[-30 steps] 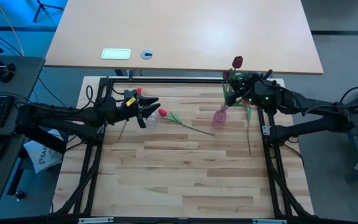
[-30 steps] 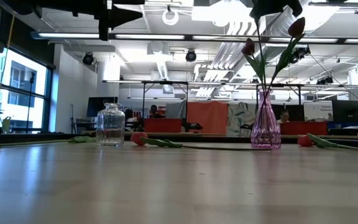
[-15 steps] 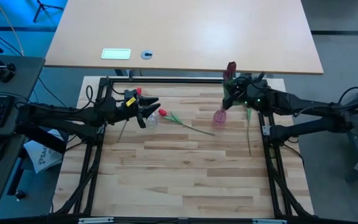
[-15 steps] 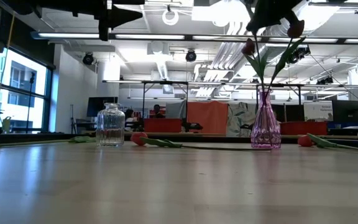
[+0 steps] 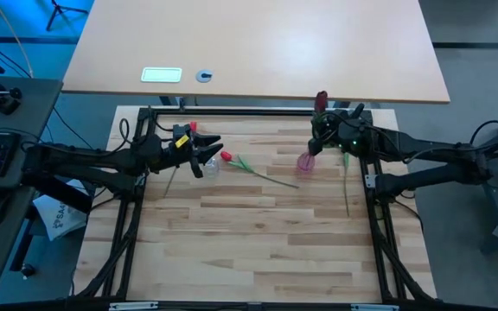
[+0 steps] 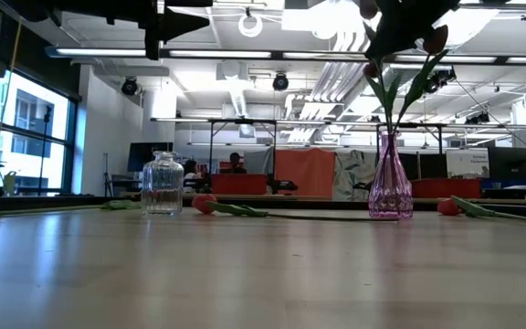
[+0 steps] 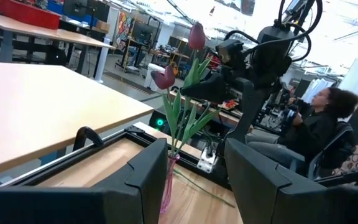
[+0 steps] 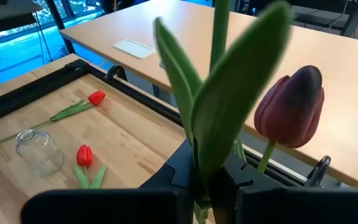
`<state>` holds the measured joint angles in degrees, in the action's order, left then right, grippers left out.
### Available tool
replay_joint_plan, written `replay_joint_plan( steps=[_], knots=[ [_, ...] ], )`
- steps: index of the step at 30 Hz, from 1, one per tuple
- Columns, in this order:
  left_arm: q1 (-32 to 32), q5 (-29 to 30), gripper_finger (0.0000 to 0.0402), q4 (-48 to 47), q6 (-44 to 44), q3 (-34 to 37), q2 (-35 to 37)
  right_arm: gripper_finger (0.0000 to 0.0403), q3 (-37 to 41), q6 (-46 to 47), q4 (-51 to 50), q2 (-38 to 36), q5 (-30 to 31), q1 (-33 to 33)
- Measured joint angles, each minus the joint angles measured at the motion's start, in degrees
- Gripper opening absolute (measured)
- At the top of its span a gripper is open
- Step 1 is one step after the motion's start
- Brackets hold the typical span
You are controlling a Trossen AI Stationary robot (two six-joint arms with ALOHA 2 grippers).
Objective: Sort flowers into vase by color
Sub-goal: Put the dark red tulip into the purple vase
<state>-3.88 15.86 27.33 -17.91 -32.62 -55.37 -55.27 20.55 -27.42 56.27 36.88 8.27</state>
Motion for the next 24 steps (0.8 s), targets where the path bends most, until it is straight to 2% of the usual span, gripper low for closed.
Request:
replay_joint_plan(
  steps=[5,8,11,19,24],
  knots=[
    [0.0,0.0,0.0150,0.0,0.0,0.0,0.0,0.0036,0.0,-0.1,0.0,0.0,-3.0,0.0],
    [0.0,0.0,0.0150,0.0,0.1,0.0,0.0,0.0059,0.0,-0.6,0.0,0.0,-6.1,0.0],
    [0.0,0.0,0.0150,0.0,0.1,0.0,0.0,0.0097,0.0,-0.7,-0.3,0.0,-7.7,0.0],
    [0.0,0.0,0.0150,0.0,0.1,0.0,0.0,0.0237,-2.3,-1.5,-7.9,-0.1,-8.0,0.0],
    [0.0,0.0,0.0150,-0.1,0.1,0.0,0.0,0.0297,-5.3,-1.5,-12.1,-0.1,-8.0,0.0]
  ],
)
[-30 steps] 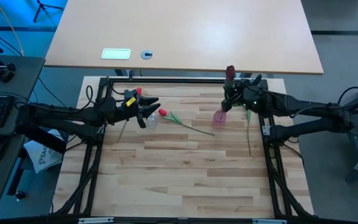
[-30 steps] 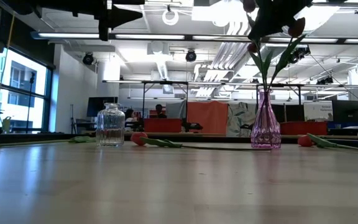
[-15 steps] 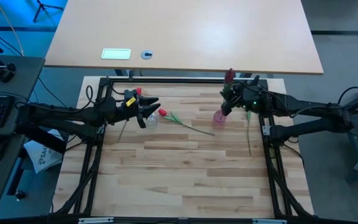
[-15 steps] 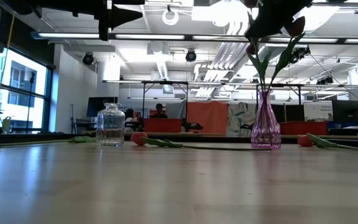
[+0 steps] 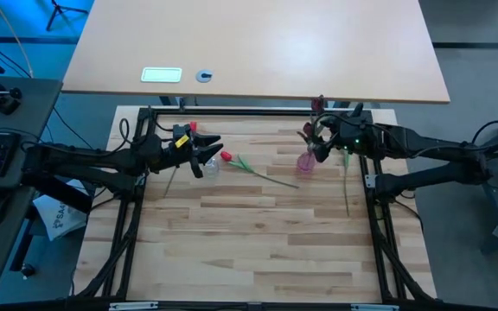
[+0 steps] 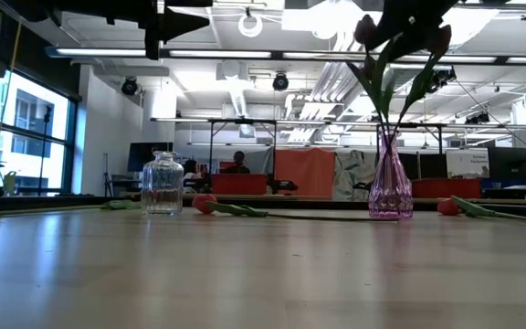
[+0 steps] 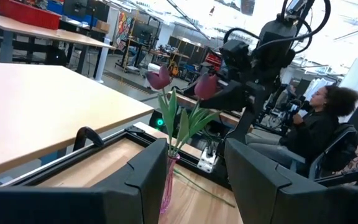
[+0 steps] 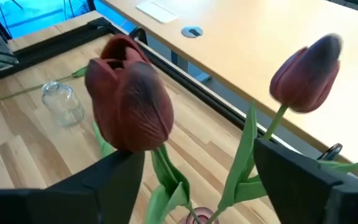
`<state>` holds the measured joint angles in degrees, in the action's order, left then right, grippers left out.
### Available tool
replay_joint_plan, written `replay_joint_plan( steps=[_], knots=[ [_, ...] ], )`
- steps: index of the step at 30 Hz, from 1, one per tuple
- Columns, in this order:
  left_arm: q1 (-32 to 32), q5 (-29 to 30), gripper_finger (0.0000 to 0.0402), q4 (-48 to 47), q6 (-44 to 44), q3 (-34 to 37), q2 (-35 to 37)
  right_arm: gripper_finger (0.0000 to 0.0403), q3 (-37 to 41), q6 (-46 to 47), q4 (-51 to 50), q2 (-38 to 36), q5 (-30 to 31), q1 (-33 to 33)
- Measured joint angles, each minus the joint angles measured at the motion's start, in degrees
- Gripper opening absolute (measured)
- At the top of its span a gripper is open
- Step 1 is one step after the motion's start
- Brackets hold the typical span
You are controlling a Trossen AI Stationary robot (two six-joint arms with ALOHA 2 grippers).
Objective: Sort flowers into vase by color
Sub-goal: Put the dark red tulip into the purple vase, then put the top right red tulip into the transparent vase
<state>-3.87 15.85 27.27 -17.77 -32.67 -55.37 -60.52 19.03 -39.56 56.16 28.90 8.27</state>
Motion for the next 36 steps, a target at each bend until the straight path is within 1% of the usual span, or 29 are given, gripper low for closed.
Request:
replay_joint_plan(
  steps=[4,7,12,19,24,32,34,36],
  knots=[
    [0.0,0.0,0.0150,0.0,0.0,0.0,0.0,0.0315,-3.2,0.0,-2.3,0.0,0.0,0.0],
    [0.0,0.0,0.0150,0.0,0.0,0.0,0.0,0.0316,-5.8,-0.7,-3.7,0.0,-0.2,0.0],
    [0.0,0.0,0.0150,0.0,0.5,0.0,0.0,0.0316,-9.4,-1.7,-5.9,0.0,-2.5,0.0],
    [0.0,0.0,0.0150,0.0,0.5,0.0,0.0,0.0316,-9.9,1.9,-14.3,0.0,-3.0,0.0],
    [0.0,0.0,0.0150,0.0,1.0,0.0,0.0,0.0316,-10.9,2.9,-12.3,0.0,-5.2,0.0],
    [0.0,0.0,0.0150,0.0,1.5,0.0,0.0,0.0316,-15.6,0.2,-5.5,-0.1,-9.4,-0.1],
    [0.0,0.0,0.0150,0.0,1.5,0.0,0.0,0.0316,-16.0,0.4,-2.6,-0.1,-12.5,-0.1],
    [0.0,0.2,0.0150,-0.1,1.5,0.0,0.0,0.0316,-16.0,0.7,0.8,0.0,-17.7,-0.1]
  ],
)
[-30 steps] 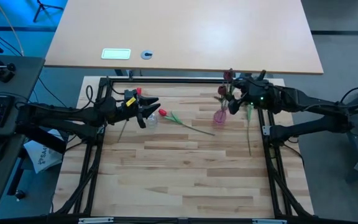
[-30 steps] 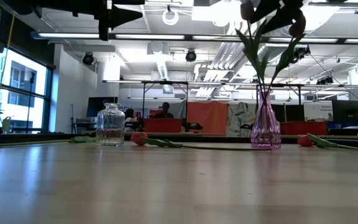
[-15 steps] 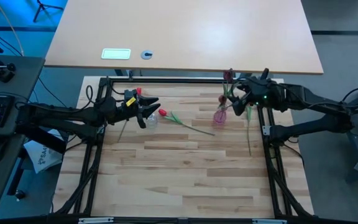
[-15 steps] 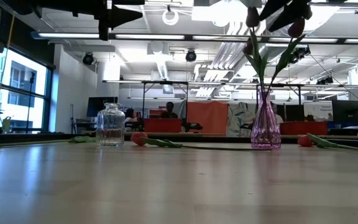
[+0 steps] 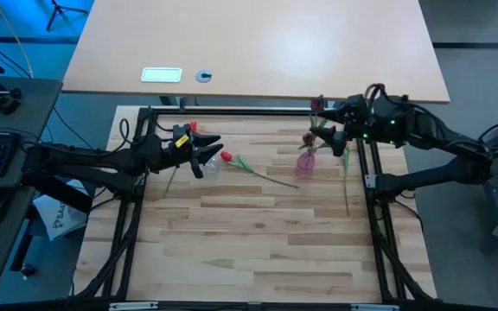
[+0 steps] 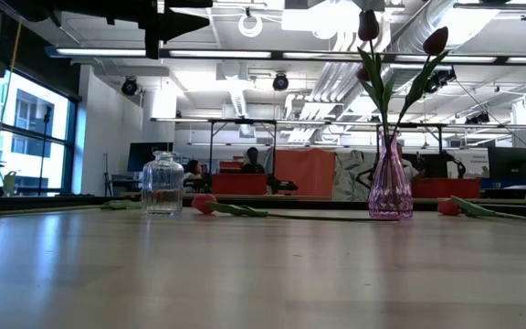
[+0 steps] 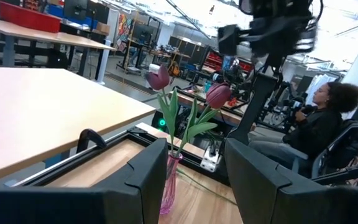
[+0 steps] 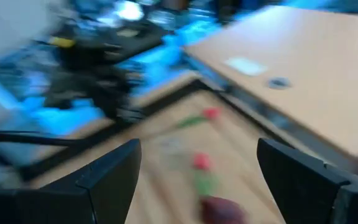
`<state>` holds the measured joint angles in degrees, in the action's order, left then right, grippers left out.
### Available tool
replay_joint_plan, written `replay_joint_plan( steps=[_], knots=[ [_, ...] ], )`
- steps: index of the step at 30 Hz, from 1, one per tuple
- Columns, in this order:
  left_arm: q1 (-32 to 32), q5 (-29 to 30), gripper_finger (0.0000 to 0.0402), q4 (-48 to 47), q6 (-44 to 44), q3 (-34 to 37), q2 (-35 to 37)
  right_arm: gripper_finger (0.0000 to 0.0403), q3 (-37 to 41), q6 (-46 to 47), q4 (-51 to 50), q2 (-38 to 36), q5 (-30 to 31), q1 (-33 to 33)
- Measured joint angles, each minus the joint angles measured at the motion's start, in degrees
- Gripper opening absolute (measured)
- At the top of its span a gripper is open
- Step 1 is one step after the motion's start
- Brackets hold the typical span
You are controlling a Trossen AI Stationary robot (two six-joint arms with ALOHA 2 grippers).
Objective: Sort flowers into vase by color
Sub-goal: Put the top right red tulip into the transparent vase
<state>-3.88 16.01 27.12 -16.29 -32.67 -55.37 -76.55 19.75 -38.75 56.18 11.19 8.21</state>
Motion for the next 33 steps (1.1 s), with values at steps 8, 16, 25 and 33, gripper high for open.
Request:
replay_joint_plan(
  steps=[8,16,25,33],
  knots=[
    [0.0,1.1,0.0150,-0.5,0.0,0.0,0.0,0.0316,0.0,6.2,6.7,4.8,-16.0,-6.3],
    [0.0,-0.5,0.0150,-0.8,0.0,0.0,0.0,0.0316,3.4,18.4,-3.9,12.3,-16.2,-20.2],
    [0.0,-2.4,0.0150,-0.8,-0.1,0.0,0.0,0.0316,14.3,42.9,-31.8,9.8,-9.5,-33.9],
    [0.0,-2.2,0.0150,-0.8,-0.1,0.0,0.0,0.0316,32.0,65.6,-26.1,0.4,-7.1,-33.8]
  ],
)
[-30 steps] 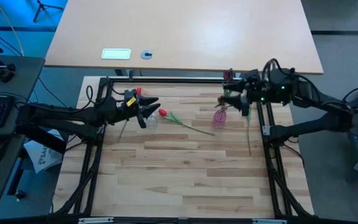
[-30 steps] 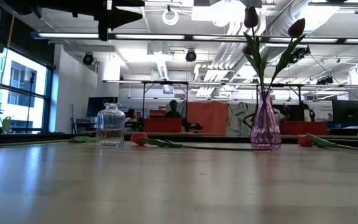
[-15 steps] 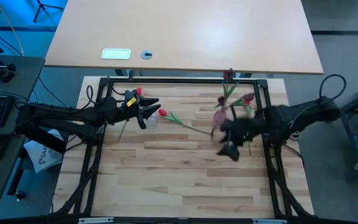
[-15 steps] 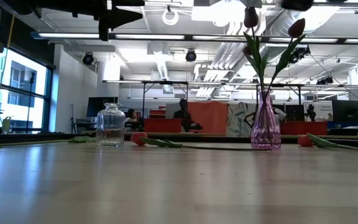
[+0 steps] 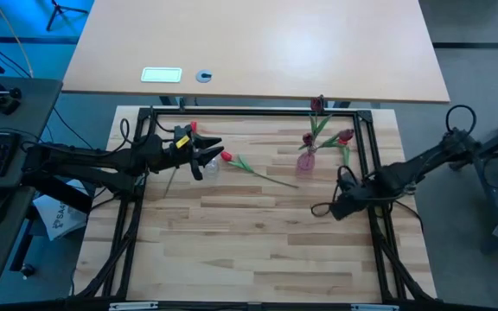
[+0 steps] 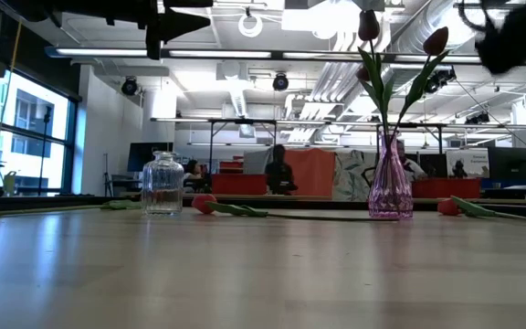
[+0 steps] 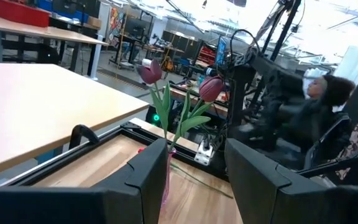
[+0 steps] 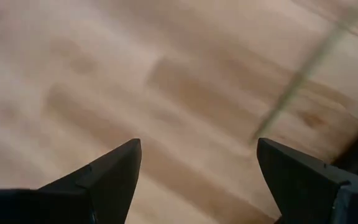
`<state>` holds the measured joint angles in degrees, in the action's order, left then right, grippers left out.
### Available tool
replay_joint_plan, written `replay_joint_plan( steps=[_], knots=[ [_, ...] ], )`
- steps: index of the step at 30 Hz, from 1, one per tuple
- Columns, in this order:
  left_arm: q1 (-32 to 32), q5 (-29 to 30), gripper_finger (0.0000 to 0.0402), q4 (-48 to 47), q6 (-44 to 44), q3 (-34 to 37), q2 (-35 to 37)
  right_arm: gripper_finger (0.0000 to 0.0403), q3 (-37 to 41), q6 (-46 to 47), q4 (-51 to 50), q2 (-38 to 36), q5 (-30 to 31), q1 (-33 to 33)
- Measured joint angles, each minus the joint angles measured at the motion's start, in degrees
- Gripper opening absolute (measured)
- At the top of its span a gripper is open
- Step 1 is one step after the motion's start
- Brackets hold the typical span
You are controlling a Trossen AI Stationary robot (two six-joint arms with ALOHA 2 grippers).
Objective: Sort flowers into vase by color
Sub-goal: Put the top right red tulip into the transparent vase
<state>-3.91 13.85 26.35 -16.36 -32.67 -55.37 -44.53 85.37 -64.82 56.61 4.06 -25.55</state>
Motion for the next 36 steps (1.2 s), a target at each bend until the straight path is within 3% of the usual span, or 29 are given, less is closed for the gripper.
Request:
replay_joint_plan(
  steps=[5,9,24,28,36],
  knots=[
    [-0.1,0.5,0.0150,0.0,0.0,0.0,0.0,0.0316,6.8,11.3,0.5,1.1,0.1,4.8],
    [-0.1,1.2,0.0150,0.1,0.0,0.0,0.0,0.0316,7.2,14.3,1.9,4.6,5.5,8.3],
    [-0.1,2.0,0.0150,0.0,0.0,0.0,0.0,0.0313,7.2,5.8,1.4,21.4,8.2,17.1],
    [-0.1,1.9,0.0150,0.0,0.0,0.0,0.0,0.0285,7.2,4.1,1.5,23.3,8.2,18.2],
    [-0.1,1.7,0.0150,0.0,0.0,0.0,0.0,0.0188,10.6,4.1,7.4,23.7,6.7,20.9]
  ],
)
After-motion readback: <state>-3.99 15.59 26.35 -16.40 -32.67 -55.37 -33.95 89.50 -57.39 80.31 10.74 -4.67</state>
